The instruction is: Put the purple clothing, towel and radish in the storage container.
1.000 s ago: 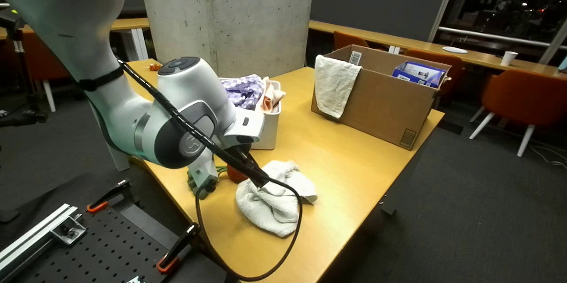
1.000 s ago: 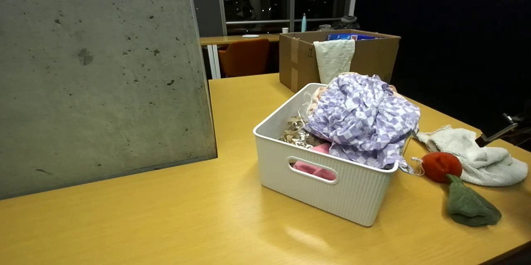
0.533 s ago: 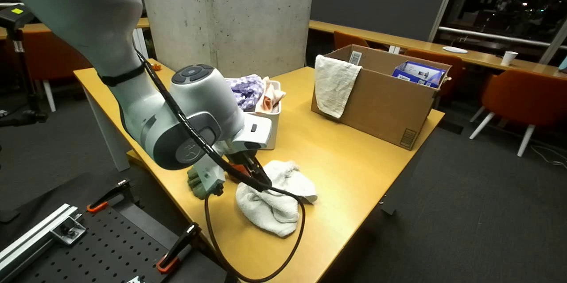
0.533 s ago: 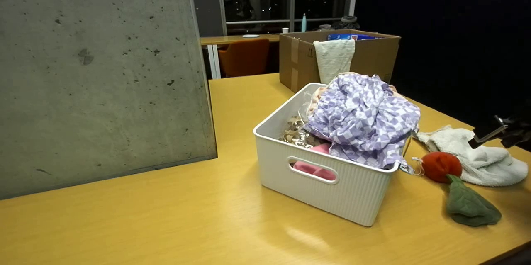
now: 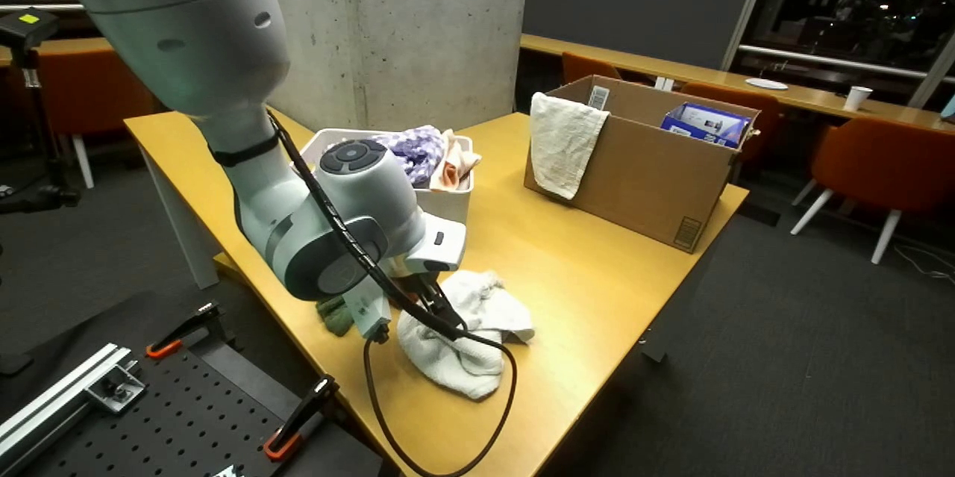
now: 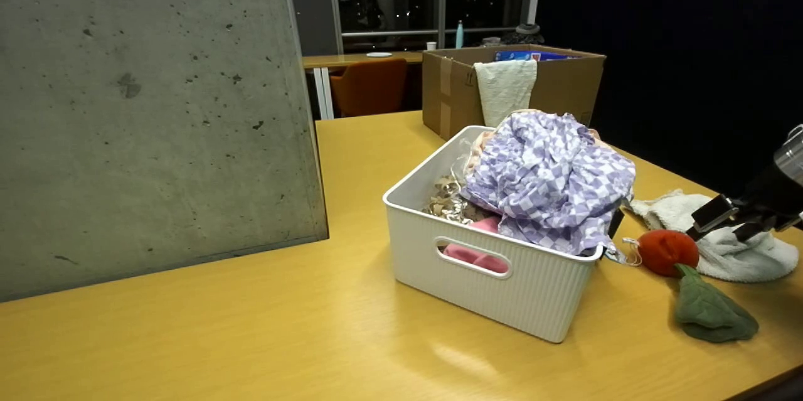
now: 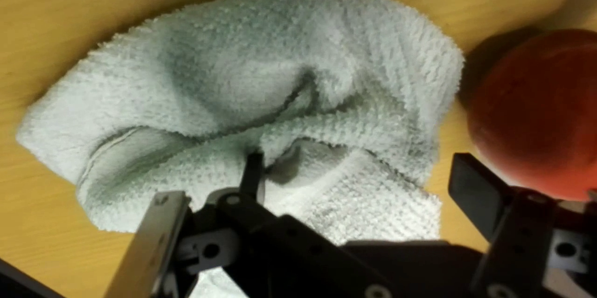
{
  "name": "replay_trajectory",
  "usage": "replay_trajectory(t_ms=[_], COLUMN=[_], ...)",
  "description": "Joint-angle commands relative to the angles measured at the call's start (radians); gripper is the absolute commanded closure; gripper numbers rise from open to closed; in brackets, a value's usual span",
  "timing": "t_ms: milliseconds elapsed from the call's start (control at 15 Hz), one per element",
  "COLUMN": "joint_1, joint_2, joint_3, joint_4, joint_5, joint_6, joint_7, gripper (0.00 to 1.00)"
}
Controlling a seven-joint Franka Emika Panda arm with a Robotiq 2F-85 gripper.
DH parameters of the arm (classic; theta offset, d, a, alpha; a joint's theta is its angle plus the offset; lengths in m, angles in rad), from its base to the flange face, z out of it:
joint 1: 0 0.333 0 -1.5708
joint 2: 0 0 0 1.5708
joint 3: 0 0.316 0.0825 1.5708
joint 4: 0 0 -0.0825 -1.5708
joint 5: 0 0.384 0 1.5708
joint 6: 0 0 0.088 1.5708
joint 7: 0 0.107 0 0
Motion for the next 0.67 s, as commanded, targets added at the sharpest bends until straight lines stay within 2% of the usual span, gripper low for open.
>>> replay_trajectory(t_ms=[0,600], joint_1=[-0.06,-0.118], joint_2=[0.022,-0.004], joint_3=[0.044,0.064], joint_4=[0.016,-0.007], joint_5=[0.03,0.027], joint_6=[-0.002,-0.006], joint_7=[-0.05,-0.074], gripper=[0.19,0.86])
